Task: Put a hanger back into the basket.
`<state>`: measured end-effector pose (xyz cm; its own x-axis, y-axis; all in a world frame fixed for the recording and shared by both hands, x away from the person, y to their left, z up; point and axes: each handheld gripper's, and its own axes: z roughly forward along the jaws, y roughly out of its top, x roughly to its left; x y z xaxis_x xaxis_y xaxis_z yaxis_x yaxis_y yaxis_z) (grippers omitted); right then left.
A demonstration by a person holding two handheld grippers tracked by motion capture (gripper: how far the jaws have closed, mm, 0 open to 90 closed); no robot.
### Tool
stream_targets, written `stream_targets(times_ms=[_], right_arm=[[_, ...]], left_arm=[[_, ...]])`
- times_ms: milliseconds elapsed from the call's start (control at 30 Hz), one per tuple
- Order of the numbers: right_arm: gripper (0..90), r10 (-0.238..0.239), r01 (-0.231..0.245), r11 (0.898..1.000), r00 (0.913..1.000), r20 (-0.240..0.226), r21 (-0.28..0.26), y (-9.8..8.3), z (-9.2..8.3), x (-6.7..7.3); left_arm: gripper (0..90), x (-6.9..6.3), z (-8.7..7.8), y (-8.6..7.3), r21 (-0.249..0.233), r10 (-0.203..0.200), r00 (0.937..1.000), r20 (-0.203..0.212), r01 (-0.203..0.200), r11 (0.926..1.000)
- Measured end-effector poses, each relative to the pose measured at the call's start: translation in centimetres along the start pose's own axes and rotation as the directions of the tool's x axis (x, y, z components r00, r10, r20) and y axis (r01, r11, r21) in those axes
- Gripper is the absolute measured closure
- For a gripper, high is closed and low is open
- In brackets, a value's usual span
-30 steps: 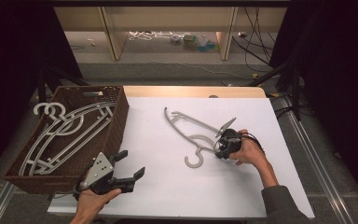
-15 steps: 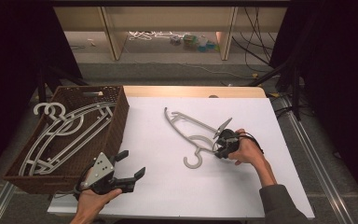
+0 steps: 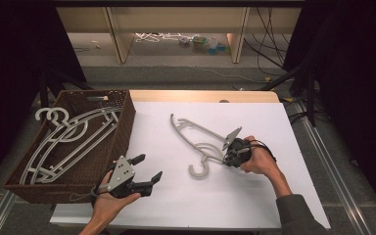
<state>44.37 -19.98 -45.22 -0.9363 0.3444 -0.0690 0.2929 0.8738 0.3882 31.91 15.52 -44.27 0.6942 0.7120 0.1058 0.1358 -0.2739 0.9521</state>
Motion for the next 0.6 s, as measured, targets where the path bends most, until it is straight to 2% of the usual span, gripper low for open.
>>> stream_targets(times_ms=[100,133,200,300,400,500,600], right_arm=[[82.0,-0.014,0.014,1.000,0.9996,-0.024,-0.008,0.2,-0.5,0.5],[82.0,-0.016,0.016,1.000,0.9997,-0.019,-0.016,0.2,-0.8,0.7],[82.0,-0.029,0.029,0.999,0.9994,-0.018,-0.016,0.3,-1.4,1.1],[82.0,-0.047,0.046,0.998,0.9982,-0.036,-0.038,0.3,-2.1,1.7],[82.0,-0.064,0.061,0.997,0.9967,-0.050,-0.054,0.5,-2.8,2.3],[82.0,-0.078,0.074,0.995,0.9950,-0.063,-0.062,0.8,-3.2,3.0],[82.0,-0.094,0.090,0.994,0.9932,-0.070,-0.057,0.9,-3.5,3.6]], left_arm=[[23.2,-0.2,1.1,0.4,0.057,0.048,0.9987,-0.016,-0.047,0.9973],[23.9,-0.3,1.4,0.4,0.079,0.050,0.9985,-0.023,-0.048,0.9957],[24.9,-0.2,2.1,0.7,0.097,0.096,0.9948,-0.034,-0.092,0.9910],[25.8,0.1,3.2,0.9,0.120,0.119,0.9922,-0.037,-0.114,0.9862],[27.1,0.0,4.1,0.9,0.142,0.172,0.9842,-0.040,-0.165,0.9759],[28.3,-0.4,4.9,0.8,0.164,0.231,0.9728,-0.015,-0.226,0.9603],[28.4,-1.0,5.6,0.8,0.184,0.255,0.9667,0.014,-0.254,0.9497]])
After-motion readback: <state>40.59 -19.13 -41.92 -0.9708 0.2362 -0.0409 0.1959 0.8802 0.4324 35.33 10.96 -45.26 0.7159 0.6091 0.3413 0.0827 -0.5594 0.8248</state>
